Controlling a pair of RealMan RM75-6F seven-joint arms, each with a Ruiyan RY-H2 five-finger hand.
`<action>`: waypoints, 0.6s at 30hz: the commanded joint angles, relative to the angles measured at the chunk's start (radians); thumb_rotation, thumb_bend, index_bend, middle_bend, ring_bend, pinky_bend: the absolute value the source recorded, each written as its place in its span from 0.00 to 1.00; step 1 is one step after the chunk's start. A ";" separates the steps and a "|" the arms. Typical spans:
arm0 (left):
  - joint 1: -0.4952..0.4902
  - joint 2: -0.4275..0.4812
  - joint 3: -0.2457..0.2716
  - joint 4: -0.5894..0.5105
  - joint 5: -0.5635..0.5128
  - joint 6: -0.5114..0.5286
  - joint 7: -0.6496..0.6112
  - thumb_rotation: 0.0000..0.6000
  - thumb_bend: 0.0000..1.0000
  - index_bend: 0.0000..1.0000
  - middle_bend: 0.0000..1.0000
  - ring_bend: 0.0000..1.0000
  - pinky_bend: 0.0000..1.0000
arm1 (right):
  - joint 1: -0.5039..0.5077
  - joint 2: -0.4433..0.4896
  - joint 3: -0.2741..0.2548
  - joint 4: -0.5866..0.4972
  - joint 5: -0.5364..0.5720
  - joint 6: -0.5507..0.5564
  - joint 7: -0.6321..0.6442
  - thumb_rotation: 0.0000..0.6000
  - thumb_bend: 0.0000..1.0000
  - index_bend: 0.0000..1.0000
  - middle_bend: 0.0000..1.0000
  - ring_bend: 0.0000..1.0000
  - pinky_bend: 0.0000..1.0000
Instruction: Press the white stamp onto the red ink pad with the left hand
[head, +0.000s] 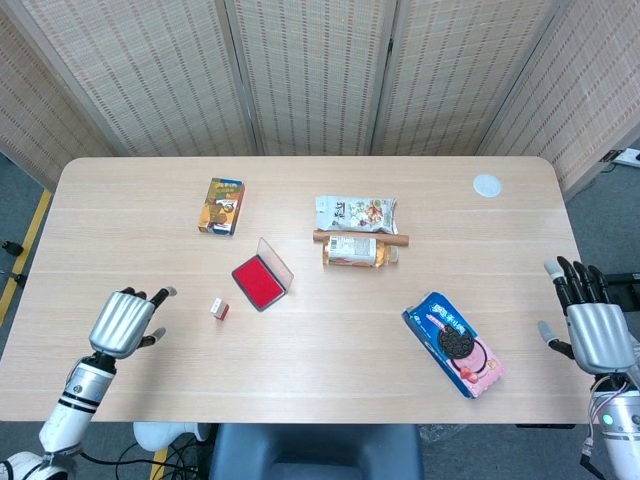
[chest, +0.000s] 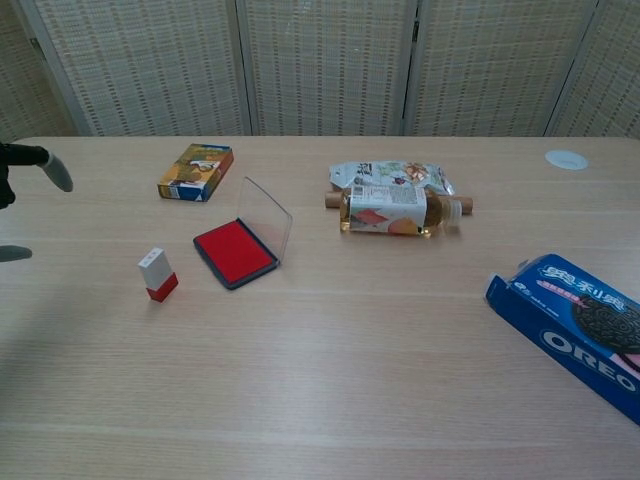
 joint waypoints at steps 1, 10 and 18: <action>-0.024 -0.022 0.002 0.010 -0.036 -0.049 -0.020 1.00 0.20 0.39 1.00 0.74 0.68 | 0.002 0.001 0.002 0.001 0.005 -0.004 0.003 1.00 0.30 0.00 0.00 0.00 0.00; -0.082 -0.012 0.020 -0.006 -0.066 -0.159 -0.004 1.00 0.20 0.35 1.00 0.74 0.72 | 0.001 0.010 0.003 -0.003 0.005 -0.002 0.023 1.00 0.30 0.00 0.00 0.00 0.00; -0.159 -0.020 0.012 -0.003 -0.089 -0.259 -0.007 1.00 0.20 0.37 1.00 0.74 0.72 | 0.000 0.018 0.002 -0.002 0.006 -0.005 0.035 1.00 0.30 0.00 0.00 0.00 0.00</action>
